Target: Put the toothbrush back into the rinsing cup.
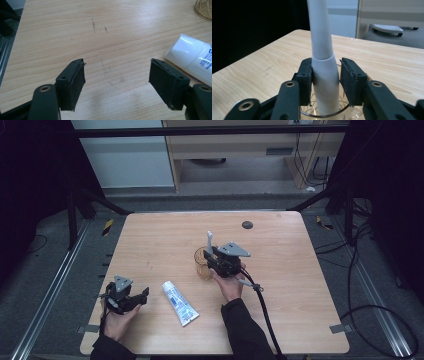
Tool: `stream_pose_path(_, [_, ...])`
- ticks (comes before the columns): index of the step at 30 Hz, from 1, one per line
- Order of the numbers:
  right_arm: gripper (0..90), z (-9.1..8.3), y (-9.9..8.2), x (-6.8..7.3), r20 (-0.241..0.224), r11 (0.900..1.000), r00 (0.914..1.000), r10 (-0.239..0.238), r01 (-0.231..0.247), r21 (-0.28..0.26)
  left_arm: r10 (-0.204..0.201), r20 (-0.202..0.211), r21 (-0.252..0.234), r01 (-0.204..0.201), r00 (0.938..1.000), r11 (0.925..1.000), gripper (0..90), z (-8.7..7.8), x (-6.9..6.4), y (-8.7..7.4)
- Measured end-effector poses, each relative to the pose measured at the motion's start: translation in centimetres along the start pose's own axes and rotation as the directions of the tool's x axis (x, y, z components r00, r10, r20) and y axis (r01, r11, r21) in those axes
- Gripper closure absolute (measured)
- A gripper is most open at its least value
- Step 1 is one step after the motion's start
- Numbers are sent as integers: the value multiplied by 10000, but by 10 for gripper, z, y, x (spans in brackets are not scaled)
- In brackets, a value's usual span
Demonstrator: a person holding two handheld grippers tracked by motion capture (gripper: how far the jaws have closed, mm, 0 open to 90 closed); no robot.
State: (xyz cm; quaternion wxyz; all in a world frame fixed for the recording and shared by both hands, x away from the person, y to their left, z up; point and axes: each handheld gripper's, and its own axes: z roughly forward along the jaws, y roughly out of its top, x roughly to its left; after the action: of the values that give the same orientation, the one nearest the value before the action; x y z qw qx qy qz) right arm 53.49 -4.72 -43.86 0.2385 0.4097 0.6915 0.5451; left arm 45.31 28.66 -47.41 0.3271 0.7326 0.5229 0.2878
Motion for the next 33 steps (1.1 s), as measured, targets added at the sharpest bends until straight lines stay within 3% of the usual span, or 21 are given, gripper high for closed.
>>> stream_pose_path(4, [578, 0, 0, 0, 49, 9999, 10000, -44, 43, 122, 108, 185, -140, -105, 9998, 9998, 288, 0, 0, 0])
stream_pose_path(9, [534, -2, 0, 2, 113, 9996, 9996, -247, 246, 119, 269, 89, -458, -265, 9996, 9986, 300, -2, 0, 1])
stream_pose_path(12, [497, -3, 1, 3, 74, 9993, 9994, -329, 327, 152, -22, 302, -354, 33, 9995, 9994, 347, -4, 1, 2])
stream_pose_path(17, [400, -7, 2, 4, 107, 9991, 9993, -355, 352, 255, 212, 143, -354, -207, 9997, 9992, 348, -3, 1, 1])
stream_pose_path(21, [356, -13, 5, 5, 87, 9980, 9987, -500, 497, 383, 281, -6, -426, -281, 9996, 9987, 362, -4, 1, 0])
stream_pose_path(23, [339, -17, 7, 6, 90, 9976, 9984, -550, 546, 419, 172, 131, -346, -167, 9998, 9993, 399, -5, 2, 0])
stream_pose_path(27, [310, -27, 11, 4, 84, 9968, 9989, -471, 465, 654, 157, 79, -481, -153, 9998, 9987, 415, -7, 1, 1])
stream_pose_path(33, [303, -45, 10, -2, 165, 9960, 9996, -239, 223, 867, 65, 165, -313, -60, 9998, 9995, 434, -8, 0, 0])
